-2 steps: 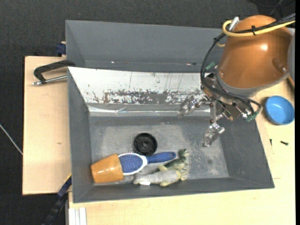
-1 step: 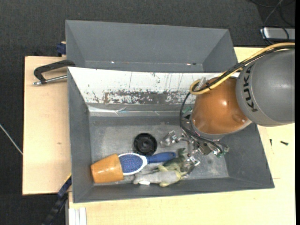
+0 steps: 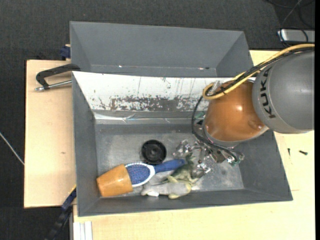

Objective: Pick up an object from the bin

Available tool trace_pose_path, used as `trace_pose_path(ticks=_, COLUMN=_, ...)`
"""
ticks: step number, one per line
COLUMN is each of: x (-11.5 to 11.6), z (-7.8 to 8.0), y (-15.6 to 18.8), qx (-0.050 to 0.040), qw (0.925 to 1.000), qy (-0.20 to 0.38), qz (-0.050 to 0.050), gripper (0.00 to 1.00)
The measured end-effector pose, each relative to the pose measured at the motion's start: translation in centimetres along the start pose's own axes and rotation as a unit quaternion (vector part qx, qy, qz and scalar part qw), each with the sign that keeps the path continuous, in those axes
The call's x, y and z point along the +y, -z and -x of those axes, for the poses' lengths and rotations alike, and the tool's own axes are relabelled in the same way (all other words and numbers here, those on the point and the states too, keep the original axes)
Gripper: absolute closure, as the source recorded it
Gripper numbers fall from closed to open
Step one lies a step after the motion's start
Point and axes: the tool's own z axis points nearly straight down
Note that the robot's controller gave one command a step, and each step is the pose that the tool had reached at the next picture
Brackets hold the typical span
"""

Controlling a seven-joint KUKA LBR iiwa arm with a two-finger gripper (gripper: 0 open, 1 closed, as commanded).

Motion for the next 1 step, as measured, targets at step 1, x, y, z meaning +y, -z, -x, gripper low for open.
trace_pose_path(ticks=1, x=2.20, z=1.58, y=16.43, qx=0.0021, qw=0.9788, qy=0.205, qz=0.002, gripper=1.00)
